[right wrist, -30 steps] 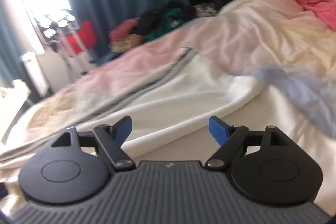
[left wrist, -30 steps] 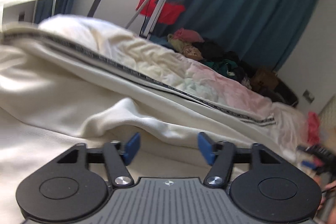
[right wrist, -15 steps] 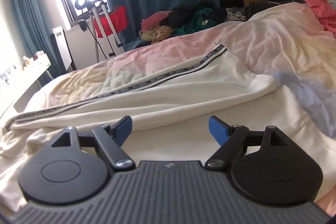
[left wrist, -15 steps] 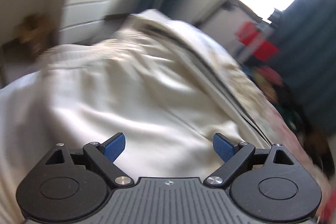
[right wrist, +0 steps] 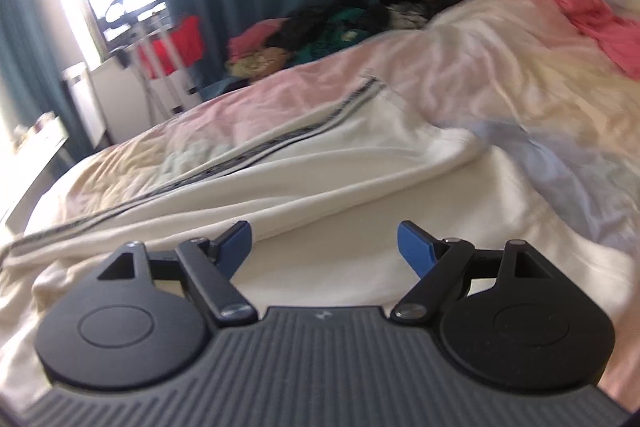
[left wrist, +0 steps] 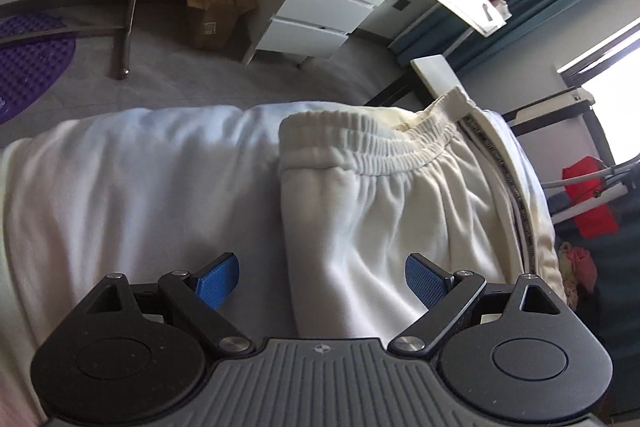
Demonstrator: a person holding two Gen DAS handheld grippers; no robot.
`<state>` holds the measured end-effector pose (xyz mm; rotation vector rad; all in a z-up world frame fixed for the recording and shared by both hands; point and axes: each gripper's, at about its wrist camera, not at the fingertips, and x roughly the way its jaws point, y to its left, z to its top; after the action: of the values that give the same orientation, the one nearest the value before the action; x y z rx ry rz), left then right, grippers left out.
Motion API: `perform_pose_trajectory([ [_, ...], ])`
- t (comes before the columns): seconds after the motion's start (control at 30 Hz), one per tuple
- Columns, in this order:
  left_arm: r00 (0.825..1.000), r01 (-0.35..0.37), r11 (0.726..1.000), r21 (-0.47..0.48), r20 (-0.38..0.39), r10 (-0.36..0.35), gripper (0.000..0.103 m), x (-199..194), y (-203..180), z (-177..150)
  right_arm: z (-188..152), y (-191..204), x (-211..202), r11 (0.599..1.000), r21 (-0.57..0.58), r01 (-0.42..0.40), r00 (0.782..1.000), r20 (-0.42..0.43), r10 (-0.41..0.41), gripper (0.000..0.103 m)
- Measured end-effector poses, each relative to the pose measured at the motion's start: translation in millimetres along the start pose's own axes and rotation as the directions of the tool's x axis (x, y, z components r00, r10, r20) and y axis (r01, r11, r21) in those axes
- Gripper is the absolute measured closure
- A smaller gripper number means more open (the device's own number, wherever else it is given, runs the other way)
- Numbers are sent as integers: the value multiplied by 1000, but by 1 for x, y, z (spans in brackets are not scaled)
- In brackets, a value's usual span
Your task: Fold clothes
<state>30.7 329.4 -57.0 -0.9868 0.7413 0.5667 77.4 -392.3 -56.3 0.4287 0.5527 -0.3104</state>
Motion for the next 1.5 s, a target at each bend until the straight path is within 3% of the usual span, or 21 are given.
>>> perform_pose_trajectory([
  [0.07,1000,18,1000,-25,-17,-18,11,1,4,-1,3,-12,-3,997,63,53,999,6,-53,22],
  [0.17,993,97,993,-73,-64,-102,11,0,15,-3,8,-41,-12,971,207,116,992,19,-123,22],
  [0.27,976,172,972,-158,-105,-190,11,1,30,-4,7,-80,-19,913,363,184,981,-4,-195,22],
  [0.33,968,202,956,-211,-107,-228,11,2,40,-3,6,-102,-21,867,412,280,958,-55,-282,22],
  [0.4,961,219,943,-249,-113,-253,11,5,49,-3,1,-125,-25,823,480,305,949,-78,-306,22],
  [0.63,936,283,913,-295,-123,-330,17,19,62,0,-35,-170,-65,644,734,217,960,-43,-275,20],
  [0.7,928,305,912,-275,-130,-350,26,23,59,-1,-42,-177,-61,597,773,216,962,-63,-266,21],
  [0.87,903,356,907,-226,-165,-396,37,34,54,-2,-61,-198,-34,485,842,236,968,-161,-192,21],
  [0.93,904,340,915,-219,-193,-382,50,43,58,-1,-67,-203,-30,454,862,224,971,-159,-177,20],
  [0.97,904,331,917,-223,-202,-376,62,46,60,0,-67,-203,-30,457,865,207,974,-141,-175,20],
  [1.0,902,330,912,-244,-204,-381,66,49,62,-1,-68,-202,-30,460,867,191,977,-124,-172,21],
  [1.07,896,329,899,-288,-205,-393,66,54,68,-2,-70,-201,-27,464,872,153,984,-89,-156,34],
  [1.2,902,326,901,-287,-191,-387,70,56,66,-3,-69,-206,-14,449,878,167,983,-111,-149,49],
  [1.3,909,323,905,-275,-177,-378,88,56,64,-3,-66,-211,-7,458,868,190,977,-121,-177,83],
  [1.37,913,321,909,-267,-168,-372,92,56,62,-4,-60,-210,-8,497,840,218,968,-122,-218,97],
  [1.43,917,326,916,-233,-158,-367,93,53,55,-2,-49,-204,-17,549,807,217,958,-68,-278,97],
  [1.5,919,333,923,-195,-153,-363,94,49,37,7,-35,-191,-30,628,752,200,953,-1,-302,97],
])
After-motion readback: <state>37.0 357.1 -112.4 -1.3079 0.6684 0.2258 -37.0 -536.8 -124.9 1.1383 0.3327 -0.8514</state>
